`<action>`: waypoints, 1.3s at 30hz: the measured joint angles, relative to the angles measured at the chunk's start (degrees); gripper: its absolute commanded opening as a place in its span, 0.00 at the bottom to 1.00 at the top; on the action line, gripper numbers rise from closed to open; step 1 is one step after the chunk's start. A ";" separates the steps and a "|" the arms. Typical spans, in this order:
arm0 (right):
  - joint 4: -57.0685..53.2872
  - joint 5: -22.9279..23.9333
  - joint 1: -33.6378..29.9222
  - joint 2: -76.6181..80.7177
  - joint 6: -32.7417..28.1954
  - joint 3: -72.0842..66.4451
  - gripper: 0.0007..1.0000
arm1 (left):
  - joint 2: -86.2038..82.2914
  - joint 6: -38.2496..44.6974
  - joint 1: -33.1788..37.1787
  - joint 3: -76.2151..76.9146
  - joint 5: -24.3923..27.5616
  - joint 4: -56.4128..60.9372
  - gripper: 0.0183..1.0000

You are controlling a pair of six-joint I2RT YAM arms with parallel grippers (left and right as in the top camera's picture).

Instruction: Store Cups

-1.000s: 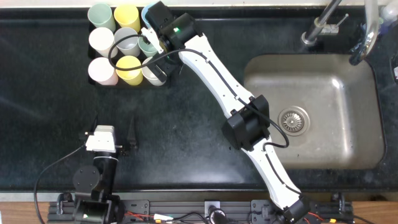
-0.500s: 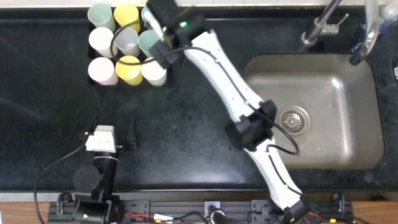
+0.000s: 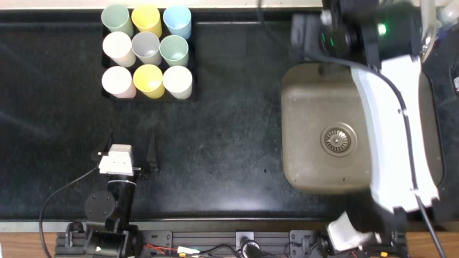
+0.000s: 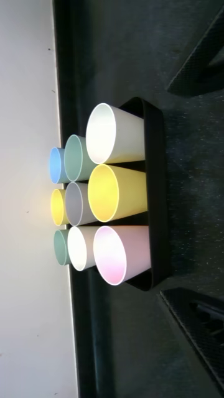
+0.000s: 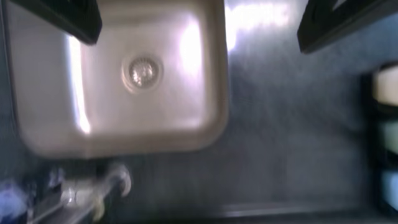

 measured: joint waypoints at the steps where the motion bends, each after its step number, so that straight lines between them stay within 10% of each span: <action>1: 3.26 -0.68 -0.61 -4.13 1.42 -8.61 1.00 | -0.02 0.00 0.00 -0.02 0.00 -0.02 1.00; 9: 71.91 -3.37 -7.06 -41.18 -2.54 -74.07 1.00 | -0.22 0.02 0.00 -0.07 0.02 0.02 1.00; 15: 105.55 -3.65 -7.04 -58.93 -11.28 -92.85 1.00 | -0.24 0.02 0.00 -0.07 0.02 0.04 1.00; 39: 99.03 -3.80 -7.69 -72.76 -14.80 -117.57 1.00 | -0.24 0.02 0.00 -0.07 0.02 0.04 1.00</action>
